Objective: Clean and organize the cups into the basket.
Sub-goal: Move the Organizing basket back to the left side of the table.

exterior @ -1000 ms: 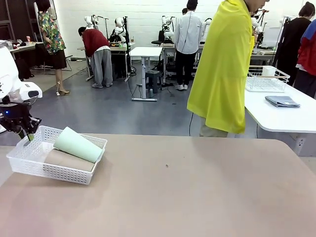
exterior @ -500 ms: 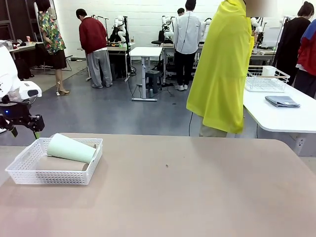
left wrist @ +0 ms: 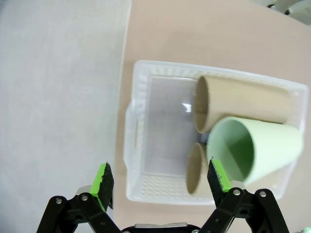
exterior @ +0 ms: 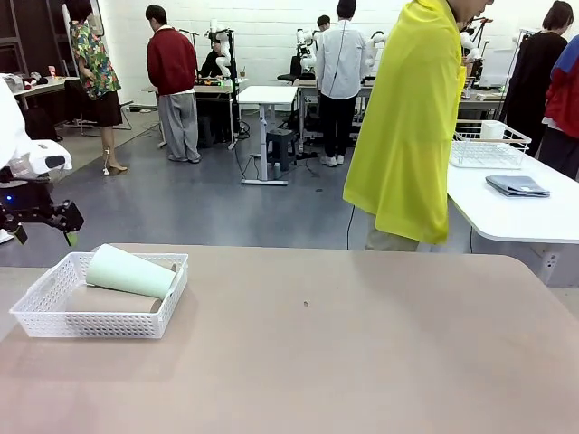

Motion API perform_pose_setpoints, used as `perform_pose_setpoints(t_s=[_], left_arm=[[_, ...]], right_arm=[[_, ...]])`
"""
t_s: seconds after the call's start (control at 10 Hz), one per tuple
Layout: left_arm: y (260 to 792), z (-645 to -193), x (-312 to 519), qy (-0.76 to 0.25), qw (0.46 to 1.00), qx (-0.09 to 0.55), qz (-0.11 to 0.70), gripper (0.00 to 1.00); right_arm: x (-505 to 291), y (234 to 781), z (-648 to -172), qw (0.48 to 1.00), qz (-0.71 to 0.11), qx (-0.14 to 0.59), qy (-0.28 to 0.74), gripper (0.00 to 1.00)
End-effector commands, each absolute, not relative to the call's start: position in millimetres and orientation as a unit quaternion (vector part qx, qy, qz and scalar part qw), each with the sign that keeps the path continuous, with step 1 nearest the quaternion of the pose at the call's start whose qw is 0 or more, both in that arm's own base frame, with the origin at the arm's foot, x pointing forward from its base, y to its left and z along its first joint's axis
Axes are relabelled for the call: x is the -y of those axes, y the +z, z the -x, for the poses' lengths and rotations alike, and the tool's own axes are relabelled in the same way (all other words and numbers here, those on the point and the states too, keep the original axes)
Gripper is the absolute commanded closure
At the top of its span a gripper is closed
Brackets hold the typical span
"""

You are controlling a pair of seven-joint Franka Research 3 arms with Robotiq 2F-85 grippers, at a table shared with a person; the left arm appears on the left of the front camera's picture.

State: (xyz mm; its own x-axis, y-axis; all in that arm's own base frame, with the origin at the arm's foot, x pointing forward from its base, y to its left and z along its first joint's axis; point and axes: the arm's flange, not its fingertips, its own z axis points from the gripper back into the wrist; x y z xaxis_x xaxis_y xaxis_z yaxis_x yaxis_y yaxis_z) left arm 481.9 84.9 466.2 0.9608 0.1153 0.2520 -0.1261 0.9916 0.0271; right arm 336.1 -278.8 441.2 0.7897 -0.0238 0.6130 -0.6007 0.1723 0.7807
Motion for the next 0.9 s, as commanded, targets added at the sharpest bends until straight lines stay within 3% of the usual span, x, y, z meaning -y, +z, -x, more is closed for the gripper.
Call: perform_pose_setpoints(t_s=[0.0,0.4,0.6,0.8], left_arm=[[520.4,-429.6,-89.5,0.077,0.981,0.118,0.133,0.0],[597.1,-318.5,-172.0,0.06,0.903,0.186,0.384,0.0],[592.4,-319.3,-223.2,0.103,0.854,0.168,0.481,0.0],[564.6,-347.7,-248.3,0.124,0.854,0.097,0.497,0.0]], right_arm=[[273.1,437.6,-332.0,0.726,-0.604,0.257,0.205,0.0],[273.1,437.6,-332.0,0.726,-0.604,0.257,0.205,0.0],[273.1,437.6,-332.0,0.726,-0.604,0.257,0.205,0.0],[273.1,437.6,-332.0,0.726,-0.604,0.257,0.205,0.0]])
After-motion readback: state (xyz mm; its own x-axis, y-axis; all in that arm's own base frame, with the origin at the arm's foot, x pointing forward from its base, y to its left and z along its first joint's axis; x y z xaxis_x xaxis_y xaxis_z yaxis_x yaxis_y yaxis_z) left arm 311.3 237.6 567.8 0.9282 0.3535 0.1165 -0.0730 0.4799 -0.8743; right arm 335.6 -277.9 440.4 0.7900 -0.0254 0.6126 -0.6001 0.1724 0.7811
